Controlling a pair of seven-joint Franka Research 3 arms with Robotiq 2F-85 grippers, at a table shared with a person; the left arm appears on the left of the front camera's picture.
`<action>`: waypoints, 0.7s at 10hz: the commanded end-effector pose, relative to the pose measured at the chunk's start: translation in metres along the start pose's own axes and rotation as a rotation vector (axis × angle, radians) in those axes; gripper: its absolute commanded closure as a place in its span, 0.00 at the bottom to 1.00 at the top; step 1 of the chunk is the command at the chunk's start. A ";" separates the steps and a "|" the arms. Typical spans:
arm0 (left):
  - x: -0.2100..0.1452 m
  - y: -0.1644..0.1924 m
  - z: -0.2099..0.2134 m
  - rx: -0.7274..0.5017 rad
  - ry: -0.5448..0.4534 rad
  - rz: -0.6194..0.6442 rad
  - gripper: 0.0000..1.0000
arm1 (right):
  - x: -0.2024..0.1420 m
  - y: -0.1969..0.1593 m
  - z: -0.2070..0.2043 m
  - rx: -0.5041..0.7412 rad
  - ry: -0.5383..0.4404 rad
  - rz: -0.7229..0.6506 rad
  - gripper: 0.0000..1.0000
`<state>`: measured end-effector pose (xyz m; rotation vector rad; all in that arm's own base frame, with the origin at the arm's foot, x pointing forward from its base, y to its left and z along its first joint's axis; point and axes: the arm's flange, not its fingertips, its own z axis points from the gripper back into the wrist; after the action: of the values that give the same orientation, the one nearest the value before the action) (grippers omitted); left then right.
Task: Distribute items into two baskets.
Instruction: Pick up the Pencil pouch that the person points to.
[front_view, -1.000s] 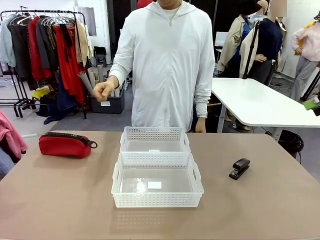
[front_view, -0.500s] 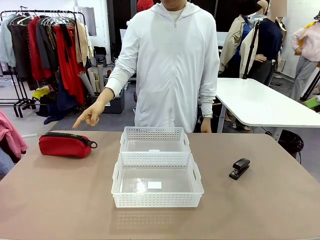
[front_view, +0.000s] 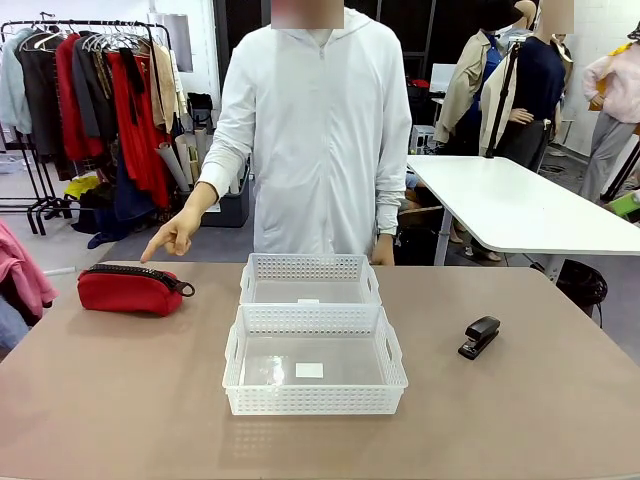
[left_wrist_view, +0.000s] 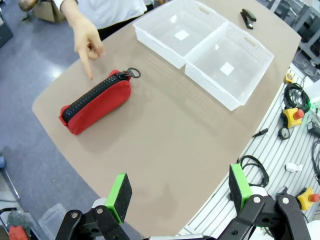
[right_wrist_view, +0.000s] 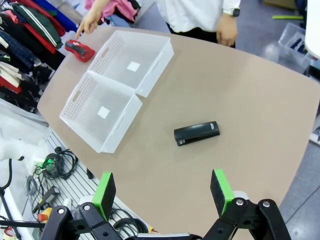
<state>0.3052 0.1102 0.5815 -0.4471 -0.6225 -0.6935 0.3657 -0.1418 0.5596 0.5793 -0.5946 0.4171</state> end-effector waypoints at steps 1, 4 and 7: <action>-0.002 0.001 0.001 -0.010 -0.033 -0.002 0.00 | -0.001 0.000 0.000 0.019 -0.018 0.025 0.00; 0.000 0.000 0.000 0.000 0.000 0.000 0.00 | 0.000 0.000 0.000 0.000 0.000 0.000 0.00; 0.000 0.000 0.000 0.000 0.000 0.000 0.00 | 0.000 0.000 0.000 0.000 0.000 0.000 0.00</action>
<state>0.3055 0.1102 0.5816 -0.4485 -0.6235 -0.6886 0.3658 -0.1424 0.5590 0.5786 -0.5930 0.4152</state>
